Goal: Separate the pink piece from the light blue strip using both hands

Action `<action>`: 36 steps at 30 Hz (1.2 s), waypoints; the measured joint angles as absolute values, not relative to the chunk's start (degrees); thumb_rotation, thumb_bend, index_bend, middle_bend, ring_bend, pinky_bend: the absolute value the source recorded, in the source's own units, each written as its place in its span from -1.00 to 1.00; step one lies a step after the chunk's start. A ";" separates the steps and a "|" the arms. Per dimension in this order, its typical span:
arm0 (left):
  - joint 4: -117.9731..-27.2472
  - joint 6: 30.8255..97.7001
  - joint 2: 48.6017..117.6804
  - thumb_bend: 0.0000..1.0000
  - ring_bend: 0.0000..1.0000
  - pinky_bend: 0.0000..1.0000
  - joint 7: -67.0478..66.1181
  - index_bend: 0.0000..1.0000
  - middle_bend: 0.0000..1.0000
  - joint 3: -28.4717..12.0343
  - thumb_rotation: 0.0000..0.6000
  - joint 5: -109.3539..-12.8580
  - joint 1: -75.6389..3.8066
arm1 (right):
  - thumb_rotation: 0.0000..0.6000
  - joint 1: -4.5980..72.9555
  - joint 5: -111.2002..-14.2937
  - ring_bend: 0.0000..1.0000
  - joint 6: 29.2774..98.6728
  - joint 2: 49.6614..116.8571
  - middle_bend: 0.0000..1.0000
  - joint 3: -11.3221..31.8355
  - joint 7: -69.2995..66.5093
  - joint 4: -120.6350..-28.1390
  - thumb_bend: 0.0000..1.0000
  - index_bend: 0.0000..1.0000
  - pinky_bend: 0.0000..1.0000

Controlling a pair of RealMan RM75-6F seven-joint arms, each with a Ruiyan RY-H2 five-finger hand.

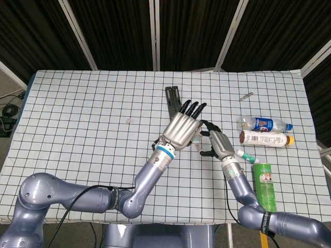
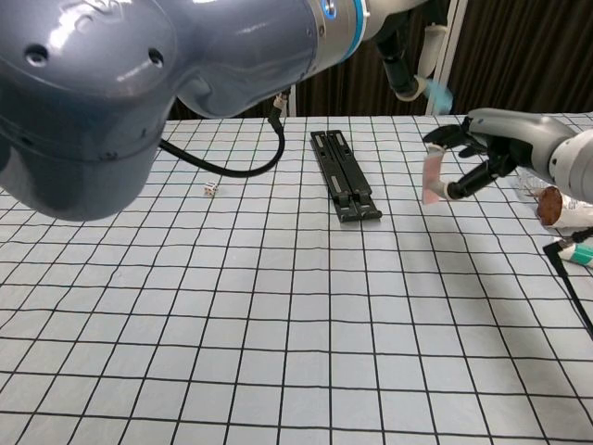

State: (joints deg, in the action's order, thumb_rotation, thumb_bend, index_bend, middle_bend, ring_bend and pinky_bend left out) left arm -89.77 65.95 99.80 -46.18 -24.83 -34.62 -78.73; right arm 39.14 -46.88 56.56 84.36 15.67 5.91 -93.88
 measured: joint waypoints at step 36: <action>-105.45 62.84 72.32 -1.00 -1.00 -1.00 -28.56 -1.00 -1.00 -9.66 1.00 -46.04 -52.90 | 1.00 30.73 -66.21 -1.00 67.62 78.73 -1.00 9.26 4.28 -84.80 -1.00 -1.00 -1.00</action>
